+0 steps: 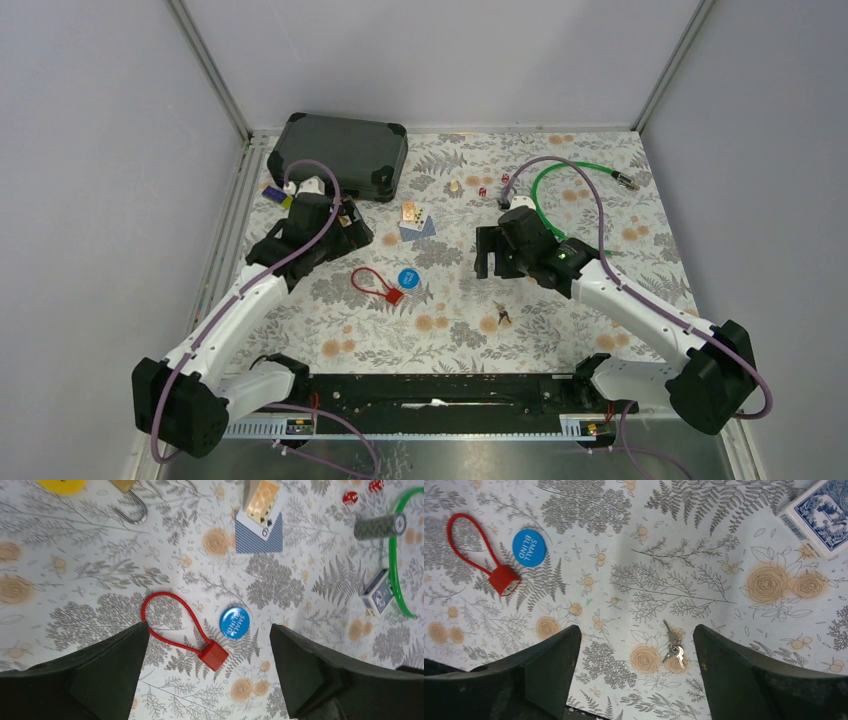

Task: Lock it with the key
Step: Move the lock to the center of the board.

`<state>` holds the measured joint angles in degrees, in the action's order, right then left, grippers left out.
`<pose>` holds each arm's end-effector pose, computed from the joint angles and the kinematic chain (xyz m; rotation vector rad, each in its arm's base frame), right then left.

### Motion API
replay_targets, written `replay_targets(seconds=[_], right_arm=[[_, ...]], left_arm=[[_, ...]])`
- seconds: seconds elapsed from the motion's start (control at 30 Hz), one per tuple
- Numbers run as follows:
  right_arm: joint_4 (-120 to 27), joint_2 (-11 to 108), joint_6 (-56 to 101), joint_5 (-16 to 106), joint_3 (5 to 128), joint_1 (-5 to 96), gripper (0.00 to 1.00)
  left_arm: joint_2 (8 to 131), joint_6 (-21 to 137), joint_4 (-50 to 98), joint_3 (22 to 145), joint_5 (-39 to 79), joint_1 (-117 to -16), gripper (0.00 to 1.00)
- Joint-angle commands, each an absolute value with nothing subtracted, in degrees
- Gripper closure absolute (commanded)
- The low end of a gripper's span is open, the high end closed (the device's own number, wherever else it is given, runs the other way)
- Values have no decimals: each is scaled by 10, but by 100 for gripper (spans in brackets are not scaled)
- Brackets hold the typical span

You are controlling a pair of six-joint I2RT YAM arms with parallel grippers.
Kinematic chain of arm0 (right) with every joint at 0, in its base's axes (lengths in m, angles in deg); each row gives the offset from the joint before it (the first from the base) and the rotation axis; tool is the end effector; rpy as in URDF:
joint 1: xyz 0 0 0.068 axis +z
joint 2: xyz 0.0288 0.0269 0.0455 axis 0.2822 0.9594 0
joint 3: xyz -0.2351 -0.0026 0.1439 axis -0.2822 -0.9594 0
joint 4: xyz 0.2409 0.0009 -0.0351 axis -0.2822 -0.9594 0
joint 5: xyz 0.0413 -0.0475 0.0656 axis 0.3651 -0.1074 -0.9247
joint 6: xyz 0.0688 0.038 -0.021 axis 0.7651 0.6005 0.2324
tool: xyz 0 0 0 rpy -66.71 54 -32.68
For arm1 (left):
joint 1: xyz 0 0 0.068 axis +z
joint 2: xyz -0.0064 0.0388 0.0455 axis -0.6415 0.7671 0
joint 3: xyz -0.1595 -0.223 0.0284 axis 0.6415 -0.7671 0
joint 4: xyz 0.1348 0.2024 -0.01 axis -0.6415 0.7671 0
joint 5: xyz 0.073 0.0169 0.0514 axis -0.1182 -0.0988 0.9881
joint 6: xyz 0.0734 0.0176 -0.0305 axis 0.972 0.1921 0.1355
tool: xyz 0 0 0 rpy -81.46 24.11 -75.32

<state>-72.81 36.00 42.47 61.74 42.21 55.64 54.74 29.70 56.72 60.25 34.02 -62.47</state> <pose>0.2078 0.1549 0.2520 -0.1746 2.3553 0.3808 0.2147 -0.0817 0.2619 -0.4096 2.3114 -0.4421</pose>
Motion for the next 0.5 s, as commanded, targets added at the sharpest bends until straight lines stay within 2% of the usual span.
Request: replay_targets(seconds=[0.0,0.27,0.47], right_arm=[[-754,357,417,587,465,552,7],[-778,351,402,650,475,552,6],[-778,347,402,651,468,552,8]], left_arm=[[567,341,605,653,349,-592,1],[610,366,593,682,336,-546,1],[697,384,561,697,357,-543,2]])
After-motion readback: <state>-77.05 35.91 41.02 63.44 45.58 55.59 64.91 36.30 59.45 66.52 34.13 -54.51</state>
